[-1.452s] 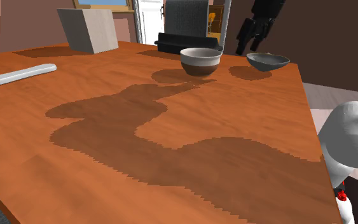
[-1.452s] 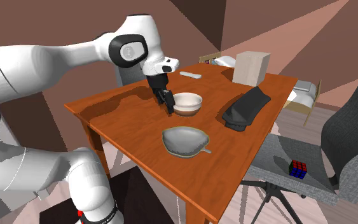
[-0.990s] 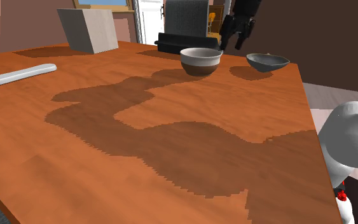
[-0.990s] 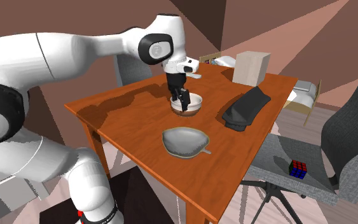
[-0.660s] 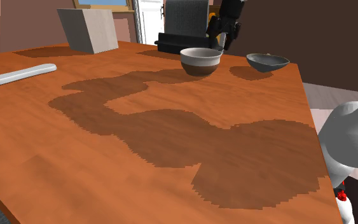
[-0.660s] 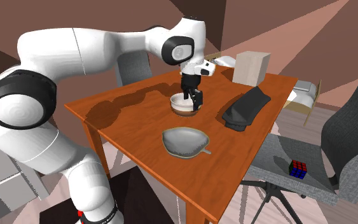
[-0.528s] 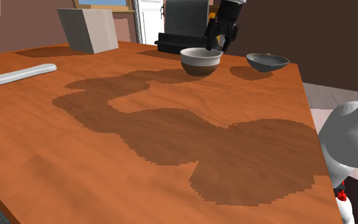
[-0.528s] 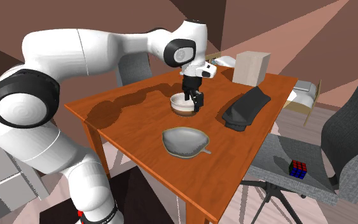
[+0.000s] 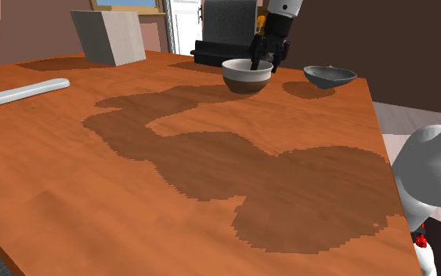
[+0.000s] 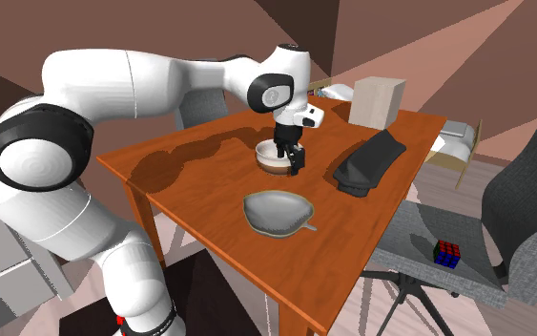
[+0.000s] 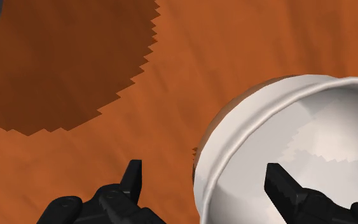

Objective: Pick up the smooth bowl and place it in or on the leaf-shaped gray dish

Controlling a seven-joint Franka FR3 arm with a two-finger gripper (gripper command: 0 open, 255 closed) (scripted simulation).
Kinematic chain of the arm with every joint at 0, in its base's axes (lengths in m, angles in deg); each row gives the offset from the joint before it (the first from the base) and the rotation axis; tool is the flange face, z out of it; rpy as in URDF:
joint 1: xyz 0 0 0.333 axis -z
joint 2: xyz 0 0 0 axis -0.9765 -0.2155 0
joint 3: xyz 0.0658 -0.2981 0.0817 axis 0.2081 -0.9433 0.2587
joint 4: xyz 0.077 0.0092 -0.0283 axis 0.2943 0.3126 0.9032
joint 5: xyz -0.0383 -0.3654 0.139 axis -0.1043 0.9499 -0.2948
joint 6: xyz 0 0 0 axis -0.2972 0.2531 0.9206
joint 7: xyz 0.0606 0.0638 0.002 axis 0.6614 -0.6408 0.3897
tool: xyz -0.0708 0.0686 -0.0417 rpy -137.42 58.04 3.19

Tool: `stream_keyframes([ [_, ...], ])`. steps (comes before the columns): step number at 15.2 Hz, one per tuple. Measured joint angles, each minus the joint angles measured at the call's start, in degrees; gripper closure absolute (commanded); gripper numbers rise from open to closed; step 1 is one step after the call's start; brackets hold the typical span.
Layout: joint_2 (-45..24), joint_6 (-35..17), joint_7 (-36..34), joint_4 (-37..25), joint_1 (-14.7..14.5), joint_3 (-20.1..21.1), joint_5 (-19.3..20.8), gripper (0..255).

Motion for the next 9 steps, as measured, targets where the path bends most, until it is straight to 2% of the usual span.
stream_keyframes([
  [3,0.01,-0.07,0.01,0.07,0.00,0.00,0.00,0],
  [4,0.01,-0.07,0.01,0.07,0.00,0.00,0.00,255],
  [9,0.01,-0.09,0.00,0.04,-0.01,0.01,-0.02,255],
])
